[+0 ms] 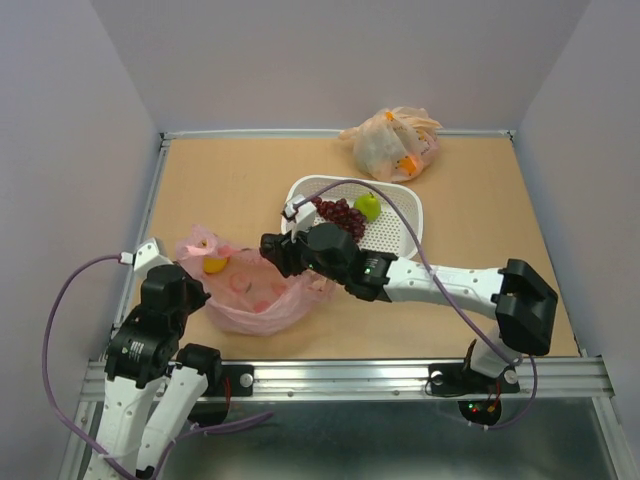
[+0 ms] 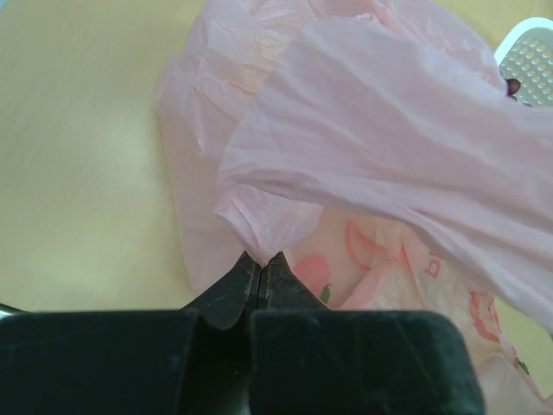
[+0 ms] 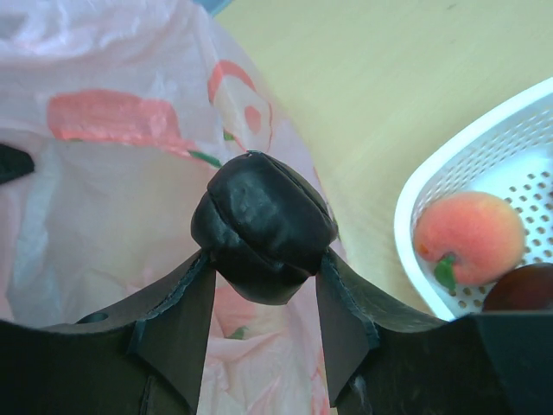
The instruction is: Untie the knot of the plastic bag and take out the fruit
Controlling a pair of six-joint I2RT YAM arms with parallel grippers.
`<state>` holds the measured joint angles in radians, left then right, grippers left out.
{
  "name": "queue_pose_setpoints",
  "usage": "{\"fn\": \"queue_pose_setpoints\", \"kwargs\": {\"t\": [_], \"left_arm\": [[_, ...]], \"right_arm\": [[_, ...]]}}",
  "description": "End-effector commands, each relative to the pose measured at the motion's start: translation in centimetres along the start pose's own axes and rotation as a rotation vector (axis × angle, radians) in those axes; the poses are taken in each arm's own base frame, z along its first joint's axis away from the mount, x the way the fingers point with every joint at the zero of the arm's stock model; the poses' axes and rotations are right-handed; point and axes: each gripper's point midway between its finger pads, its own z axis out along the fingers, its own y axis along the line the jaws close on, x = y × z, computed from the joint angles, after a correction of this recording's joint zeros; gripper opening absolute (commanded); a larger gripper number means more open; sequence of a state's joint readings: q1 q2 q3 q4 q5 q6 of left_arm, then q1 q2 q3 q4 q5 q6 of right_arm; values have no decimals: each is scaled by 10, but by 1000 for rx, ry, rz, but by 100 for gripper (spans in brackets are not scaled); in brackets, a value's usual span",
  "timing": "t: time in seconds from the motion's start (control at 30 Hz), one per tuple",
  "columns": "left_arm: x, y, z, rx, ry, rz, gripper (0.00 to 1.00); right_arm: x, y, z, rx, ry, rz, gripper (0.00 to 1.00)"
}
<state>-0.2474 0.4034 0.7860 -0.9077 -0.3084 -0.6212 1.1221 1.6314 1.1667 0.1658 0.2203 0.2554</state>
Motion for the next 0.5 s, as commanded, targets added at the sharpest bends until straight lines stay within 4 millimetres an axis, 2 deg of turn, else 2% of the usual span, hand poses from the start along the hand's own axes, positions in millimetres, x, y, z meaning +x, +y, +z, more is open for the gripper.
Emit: {"fn": "queue_pose_setpoints", "kwargs": {"t": [0.0,0.07,0.13,0.17,0.2,0.27,0.3,0.37,0.4,0.47], "left_arm": [[-10,-11,0,37,-20,14,0],[-8,-12,1,41,-11,20,0],[-8,-13,1,48,-13,25,0],[-8,-14,1,55,-12,28,0],[-8,-15,1,60,-13,31,0],[-11,-19,-2,83,-18,38,0],[-12,-20,-2,88,-23,39,0],[-17,-23,-5,103,-38,43,0],[-20,-23,-6,103,-45,49,0],[-23,-24,-8,104,-55,52,0]], "right_arm": [[-54,-28,-22,109,-165,-10,1],[-65,-53,-31,174,-194,-8,1],[-66,-75,-33,238,-198,-10,1],[-64,-86,-33,265,-194,-9,1],[-65,-106,-33,312,-191,-2,1],[-54,-128,-30,370,-168,5,1],[-51,-146,-30,410,-159,14,3],[-40,-162,-23,441,-127,22,11],[-36,-172,-21,462,-114,26,23],[-28,-177,-13,455,-85,25,46]]}}
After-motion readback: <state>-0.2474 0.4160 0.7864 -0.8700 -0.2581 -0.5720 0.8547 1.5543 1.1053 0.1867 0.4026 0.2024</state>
